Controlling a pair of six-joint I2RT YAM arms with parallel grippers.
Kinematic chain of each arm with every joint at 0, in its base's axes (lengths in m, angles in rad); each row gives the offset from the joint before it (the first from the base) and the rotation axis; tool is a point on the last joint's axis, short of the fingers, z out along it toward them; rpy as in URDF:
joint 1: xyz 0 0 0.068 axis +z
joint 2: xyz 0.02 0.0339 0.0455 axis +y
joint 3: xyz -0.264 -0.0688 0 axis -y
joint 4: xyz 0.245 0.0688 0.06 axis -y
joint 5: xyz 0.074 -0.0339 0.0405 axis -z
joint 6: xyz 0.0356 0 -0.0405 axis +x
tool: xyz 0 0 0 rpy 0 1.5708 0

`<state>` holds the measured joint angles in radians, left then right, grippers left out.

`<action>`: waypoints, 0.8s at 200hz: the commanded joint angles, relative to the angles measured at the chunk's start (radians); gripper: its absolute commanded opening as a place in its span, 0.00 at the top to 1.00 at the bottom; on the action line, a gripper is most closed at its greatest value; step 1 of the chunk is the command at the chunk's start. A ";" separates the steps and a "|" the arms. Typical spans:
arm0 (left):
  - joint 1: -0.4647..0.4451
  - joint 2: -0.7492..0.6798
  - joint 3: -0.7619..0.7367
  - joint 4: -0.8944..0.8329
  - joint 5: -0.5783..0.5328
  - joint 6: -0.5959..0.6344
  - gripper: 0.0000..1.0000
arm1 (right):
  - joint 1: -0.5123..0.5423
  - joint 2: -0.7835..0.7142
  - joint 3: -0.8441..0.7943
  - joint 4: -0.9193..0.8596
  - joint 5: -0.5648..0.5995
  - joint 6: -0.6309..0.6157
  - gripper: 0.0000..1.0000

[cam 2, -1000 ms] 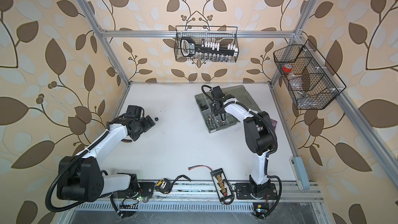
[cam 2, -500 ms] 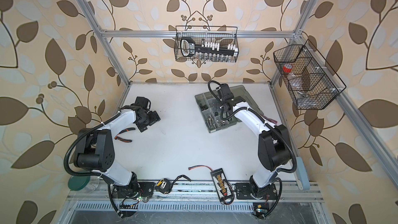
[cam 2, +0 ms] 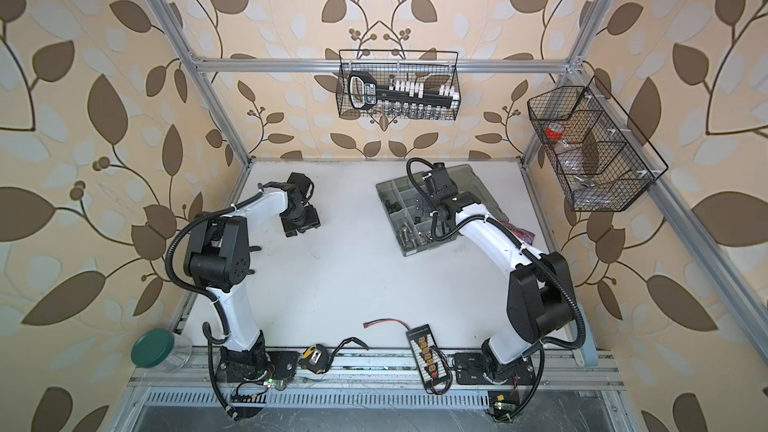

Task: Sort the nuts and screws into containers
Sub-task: 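Move the left gripper over a silver hex nut on the table, then lower the left gripper and grasp the silver nut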

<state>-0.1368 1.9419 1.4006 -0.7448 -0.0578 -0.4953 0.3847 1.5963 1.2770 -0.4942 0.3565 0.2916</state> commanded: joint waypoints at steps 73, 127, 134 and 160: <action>0.013 0.091 0.119 -0.070 -0.059 0.055 0.43 | -0.001 -0.024 -0.020 -0.009 0.033 0.011 0.00; 0.026 0.125 0.149 -0.074 -0.059 0.058 0.44 | -0.002 -0.019 -0.018 -0.014 0.038 0.011 0.00; 0.029 0.128 0.150 -0.074 -0.059 0.058 0.44 | -0.002 -0.017 -0.016 -0.013 0.037 0.011 0.00; 0.035 0.132 0.149 -0.071 -0.057 0.054 0.48 | -0.002 -0.008 -0.011 -0.017 0.034 0.012 0.00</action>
<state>-0.1162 2.0701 1.5124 -0.7872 -0.0910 -0.4465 0.3847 1.5944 1.2751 -0.4965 0.3740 0.2916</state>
